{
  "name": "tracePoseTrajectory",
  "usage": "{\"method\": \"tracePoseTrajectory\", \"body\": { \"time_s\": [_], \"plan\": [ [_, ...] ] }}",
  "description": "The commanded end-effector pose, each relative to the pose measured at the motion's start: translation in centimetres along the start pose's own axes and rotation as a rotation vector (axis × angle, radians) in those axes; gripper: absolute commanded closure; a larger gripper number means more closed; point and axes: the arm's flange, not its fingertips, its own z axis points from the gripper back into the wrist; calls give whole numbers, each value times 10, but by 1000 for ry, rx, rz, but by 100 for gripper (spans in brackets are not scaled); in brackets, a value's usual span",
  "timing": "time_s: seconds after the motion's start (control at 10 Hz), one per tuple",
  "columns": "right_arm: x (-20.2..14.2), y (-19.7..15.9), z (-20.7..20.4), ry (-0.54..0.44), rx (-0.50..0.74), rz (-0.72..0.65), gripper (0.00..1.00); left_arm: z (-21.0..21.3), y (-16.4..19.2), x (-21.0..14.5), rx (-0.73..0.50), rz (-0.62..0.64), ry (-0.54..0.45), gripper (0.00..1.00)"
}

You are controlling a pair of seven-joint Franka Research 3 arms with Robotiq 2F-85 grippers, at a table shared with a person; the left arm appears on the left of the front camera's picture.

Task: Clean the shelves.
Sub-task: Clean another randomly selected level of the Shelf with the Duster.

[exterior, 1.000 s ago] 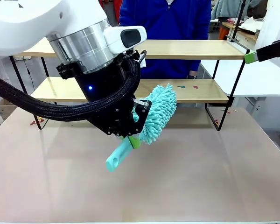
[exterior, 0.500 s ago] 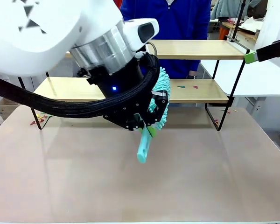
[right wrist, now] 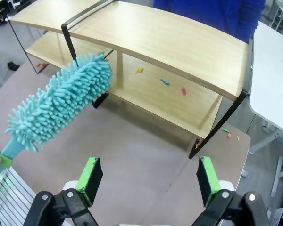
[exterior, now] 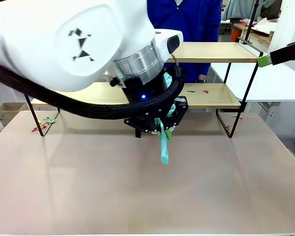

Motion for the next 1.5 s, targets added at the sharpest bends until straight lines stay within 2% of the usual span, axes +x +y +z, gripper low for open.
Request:
{"method": "tracePoseTrajectory", "body": {
  "time_s": [0.0,0.2,0.5,0.8,1.1,1.2,1.4],
  "plan": [
    [0,0,0,0,1,0,0,-10,-25,22,27,59,-29,88],
    [0,0,0,0,1,0,0,-24,-35,50,55,82,6,88],
    [0,0,0,0,1,0,0,-38,-43,102,80,140,-8,88],
    [0,0,0,0,1,0,0,-54,-50,131,97,183,36,88],
    [0,0,0,0,1,0,0,-66,-58,145,80,141,64,88],
    [0,0,0,0,1,0,0,-70,-60,149,67,97,69,88],
    [0,0,0,0,1,0,0,-81,-66,157,35,-22,152,88]
  ]
}}
